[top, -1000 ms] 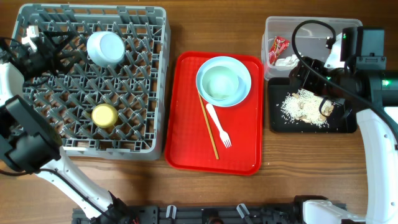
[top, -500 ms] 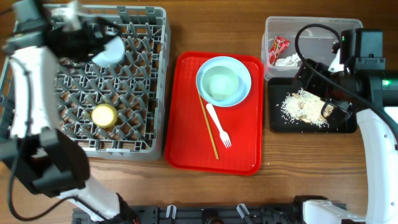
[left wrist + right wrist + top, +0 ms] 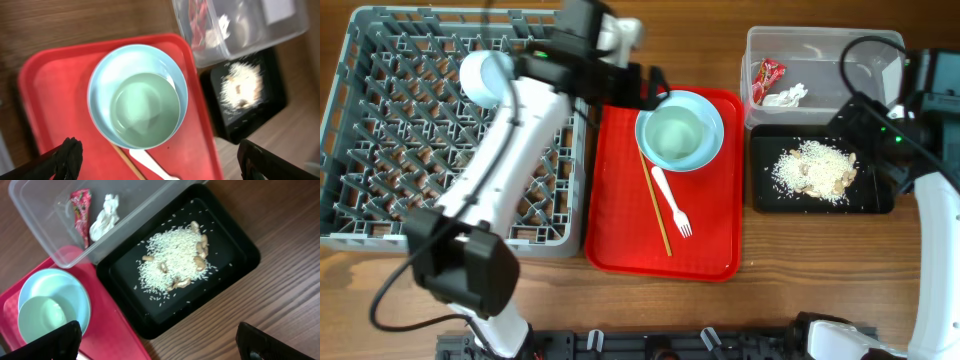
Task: Sort waste into correct bins and load items into the dishwasher rack
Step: 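Move the left gripper back over the green bowl on the white plate, then grasp the green bowl rim with the left gripper and lift it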
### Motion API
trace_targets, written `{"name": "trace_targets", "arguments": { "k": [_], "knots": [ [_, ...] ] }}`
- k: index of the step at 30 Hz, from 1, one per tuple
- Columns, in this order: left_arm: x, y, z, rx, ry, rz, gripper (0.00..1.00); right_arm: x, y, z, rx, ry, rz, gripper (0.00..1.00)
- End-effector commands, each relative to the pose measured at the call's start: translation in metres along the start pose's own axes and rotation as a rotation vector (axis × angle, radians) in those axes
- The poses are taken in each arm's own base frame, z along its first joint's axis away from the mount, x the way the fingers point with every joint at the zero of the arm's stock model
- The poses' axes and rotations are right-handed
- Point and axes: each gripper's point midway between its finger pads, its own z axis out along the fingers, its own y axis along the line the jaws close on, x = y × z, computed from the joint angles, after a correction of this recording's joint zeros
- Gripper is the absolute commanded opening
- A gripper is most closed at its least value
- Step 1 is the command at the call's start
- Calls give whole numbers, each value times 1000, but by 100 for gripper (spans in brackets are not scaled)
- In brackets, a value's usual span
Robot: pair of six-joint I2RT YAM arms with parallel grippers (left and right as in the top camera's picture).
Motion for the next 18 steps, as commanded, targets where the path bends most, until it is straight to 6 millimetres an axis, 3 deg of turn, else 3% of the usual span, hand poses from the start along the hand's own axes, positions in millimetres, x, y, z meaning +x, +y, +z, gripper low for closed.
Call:
{"name": "trace_targets", "arguments": {
  "k": [1,6,11,15,18],
  "knots": [
    [19,-12,41,-163,48,123,97,-4,-7,4,-26,27,0,100],
    [45,-42,85,-208,103,226,95,-6,-12,4,-24,28,-8,100],
    [67,-46,128,-255,149,282,89,-5,-13,4,-21,35,-10,100],
    [80,-31,156,-298,186,285,71,-4,-13,4,-22,35,-26,100],
    [89,-23,165,-311,216,279,57,-4,-13,4,-24,36,-33,100]
  ]
}}
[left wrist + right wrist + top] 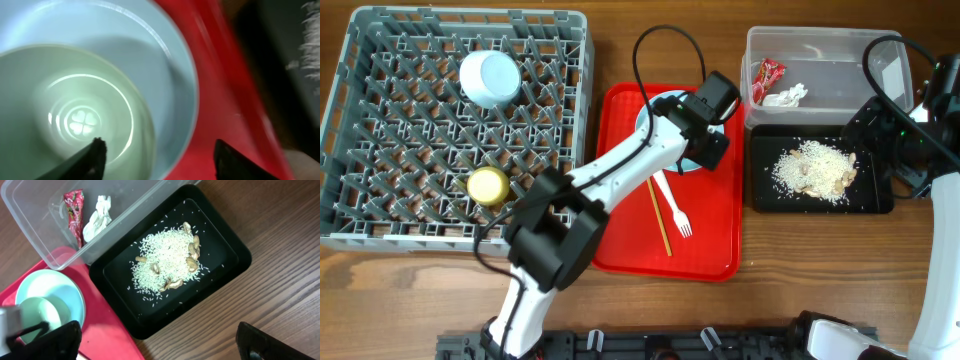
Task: Sort waste into correct bins and load items into the dishwasher rack
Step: 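Grasp the green bowl rim with the left gripper and lift it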
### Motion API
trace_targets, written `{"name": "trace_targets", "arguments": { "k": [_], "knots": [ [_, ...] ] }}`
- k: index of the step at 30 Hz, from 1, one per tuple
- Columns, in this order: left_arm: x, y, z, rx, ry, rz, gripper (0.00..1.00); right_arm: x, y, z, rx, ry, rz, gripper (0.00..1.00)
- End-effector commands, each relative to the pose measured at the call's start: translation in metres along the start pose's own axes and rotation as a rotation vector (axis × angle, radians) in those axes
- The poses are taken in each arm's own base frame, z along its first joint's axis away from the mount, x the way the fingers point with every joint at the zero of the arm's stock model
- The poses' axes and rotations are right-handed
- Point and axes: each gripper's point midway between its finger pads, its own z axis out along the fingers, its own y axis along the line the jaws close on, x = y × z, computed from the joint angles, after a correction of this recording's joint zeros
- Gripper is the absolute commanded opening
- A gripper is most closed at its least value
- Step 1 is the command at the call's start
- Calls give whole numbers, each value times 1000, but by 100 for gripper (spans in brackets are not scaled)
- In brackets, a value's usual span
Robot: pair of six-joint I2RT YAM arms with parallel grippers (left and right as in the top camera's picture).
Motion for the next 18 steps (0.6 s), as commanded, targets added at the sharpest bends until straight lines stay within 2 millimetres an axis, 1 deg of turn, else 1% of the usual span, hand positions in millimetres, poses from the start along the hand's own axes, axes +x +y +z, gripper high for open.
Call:
{"name": "trace_targets", "arguments": {
  "k": [1,3,5,6,8,10,14,15,18],
  "knots": [
    [9,13,19,-57,35,-4,49,1,2,3,-10,16,-21,100],
    [8,16,20,-68,31,-5,34,1,2,3,-10,15,-22,100],
    [7,18,19,-83,26,-5,22,1,2,3,-10,16,-22,100],
    [7,19,19,-87,28,-5,15,1,2,3,-10,16,-22,100],
    [8,19,19,-87,31,-5,4,1,2,3,-10,16,-22,100],
    [5,19,16,-86,22,-5,4,1,2,3,-9,17,-22,100],
    [-9,16,1,-78,-22,-7,4,2,1,3,-8,20,-23,100],
    [-14,15,-6,-75,-38,-8,4,2,1,3,-8,21,-23,100],
    [-32,22,-39,-86,-110,-23,4,3,1,3,-6,24,-23,99]
  ]
}}
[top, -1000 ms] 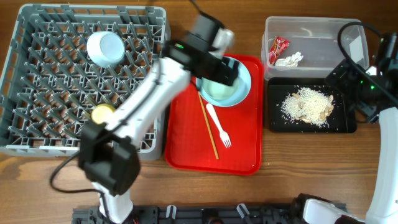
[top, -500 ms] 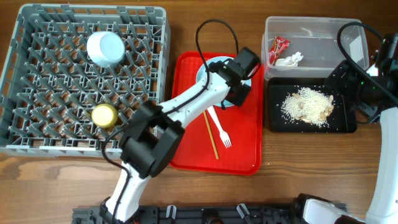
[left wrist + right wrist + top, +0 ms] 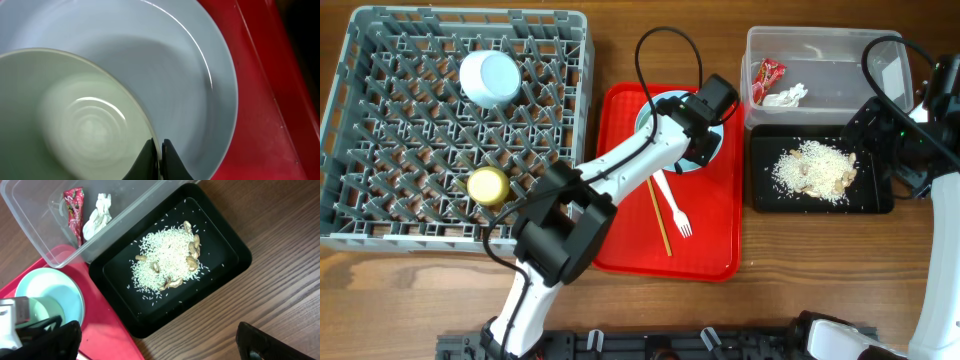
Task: Sort waste into correct bins and load items into the dishwasher rack
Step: 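Grasp the green bowl rim with the left gripper and lift it, then lower the green bowl into the rack with the left gripper and release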
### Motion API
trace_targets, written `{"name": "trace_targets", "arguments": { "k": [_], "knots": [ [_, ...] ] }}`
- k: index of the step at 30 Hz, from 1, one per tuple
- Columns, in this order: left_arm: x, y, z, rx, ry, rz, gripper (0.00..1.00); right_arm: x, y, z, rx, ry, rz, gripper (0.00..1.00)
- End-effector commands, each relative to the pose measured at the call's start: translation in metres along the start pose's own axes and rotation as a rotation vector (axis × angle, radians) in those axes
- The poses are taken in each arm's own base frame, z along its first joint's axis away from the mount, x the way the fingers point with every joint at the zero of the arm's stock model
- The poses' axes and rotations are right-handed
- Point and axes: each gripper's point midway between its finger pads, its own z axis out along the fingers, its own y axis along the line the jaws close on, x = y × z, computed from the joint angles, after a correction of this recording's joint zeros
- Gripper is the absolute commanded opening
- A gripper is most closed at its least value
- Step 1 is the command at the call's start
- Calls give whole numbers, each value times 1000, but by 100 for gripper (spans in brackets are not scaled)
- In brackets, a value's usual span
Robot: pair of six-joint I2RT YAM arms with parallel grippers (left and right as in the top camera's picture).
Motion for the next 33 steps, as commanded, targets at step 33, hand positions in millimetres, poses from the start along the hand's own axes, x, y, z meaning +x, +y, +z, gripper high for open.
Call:
{"name": "trace_targets", "arguments": {
  "k": [33],
  "knots": [
    [22,266,-218,937,-409,-631,4,1,1,3,-5,19,-19,99]
  ]
}}
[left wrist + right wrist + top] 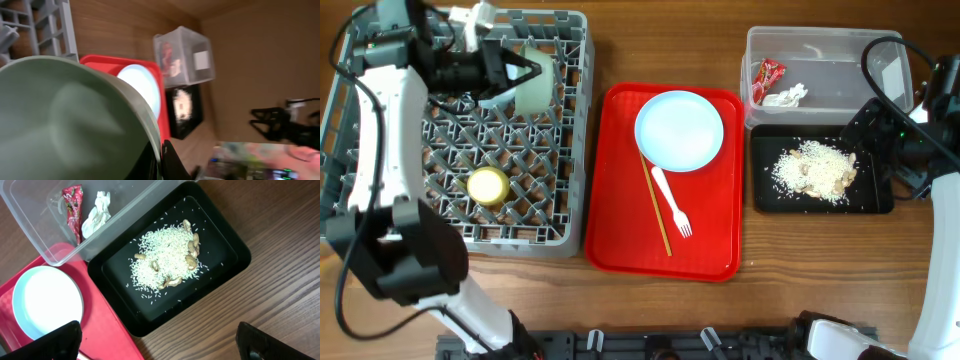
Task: Sort waste into correct bins and load items into the dishwasher rack
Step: 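Lower the green bowl into the rack with the left gripper and release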
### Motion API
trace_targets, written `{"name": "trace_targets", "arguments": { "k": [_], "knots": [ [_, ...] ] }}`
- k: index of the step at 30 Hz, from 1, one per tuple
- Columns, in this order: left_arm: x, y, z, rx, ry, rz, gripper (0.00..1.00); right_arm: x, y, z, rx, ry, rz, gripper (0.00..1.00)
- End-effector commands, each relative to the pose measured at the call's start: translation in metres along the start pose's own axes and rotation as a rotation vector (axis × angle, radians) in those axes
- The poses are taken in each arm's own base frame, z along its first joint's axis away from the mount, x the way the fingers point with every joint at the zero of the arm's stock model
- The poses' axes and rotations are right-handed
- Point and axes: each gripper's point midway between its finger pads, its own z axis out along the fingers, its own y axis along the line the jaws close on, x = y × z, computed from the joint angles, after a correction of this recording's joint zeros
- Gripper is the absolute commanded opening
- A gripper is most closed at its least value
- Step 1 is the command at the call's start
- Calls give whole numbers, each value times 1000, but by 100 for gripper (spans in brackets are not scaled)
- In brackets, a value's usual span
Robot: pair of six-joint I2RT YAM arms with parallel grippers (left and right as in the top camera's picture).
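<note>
My left gripper (523, 78) is shut on the rim of a pale green bowl (536, 86) and holds it tilted on its side over the far part of the grey dishwasher rack (380, 200). In the left wrist view the bowl (75, 115) fills the frame, its rim pinched between the fingertips (167, 161). A light blue plate (679, 130) lies bare on the red tray (620, 230), with a white fork (672, 202) and a chopstick (655, 205) beside it. My right gripper (159, 342) hangs open above the black tray's edge.
A yellow cup (488, 184) sits in the rack. A clear bin (820, 45) at the back right holds a red wrapper (770, 75) and a crumpled tissue (785, 95). In front of it a black tray (765, 195) holds rice and peanuts (815, 170).
My left gripper, then shut on the green bowl's rim inside the blue plate, now holds the bowl over the rack's far part. The plate stays on the tray. The right arm is unmoved.
My left gripper was open above the green bowl nested in the blue plate. Then its open fingers stood close over the bowl's rim. Then they were shut on that rim. Now the bowl is off the plate and over the rack.
</note>
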Motion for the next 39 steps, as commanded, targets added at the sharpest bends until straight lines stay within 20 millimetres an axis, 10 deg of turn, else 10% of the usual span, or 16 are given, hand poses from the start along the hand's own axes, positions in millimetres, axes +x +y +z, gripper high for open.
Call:
{"name": "trace_targets", "arguments": {
  "k": [1,13,25,39],
  "knots": [
    [-7,2,-1,174,-15,-37,4,0,1,3,-7,14,-12,99],
    [-2,56,16,195,21,-200,4,0,2,3,-9,11,-11,99],
    [31,131,-8,-192,102,-319,6,0,2,3,-11,12,-9,99],
    [54,160,-39,-341,142,-422,83,1,2,3,-10,18,-8,98]
  ]
}}
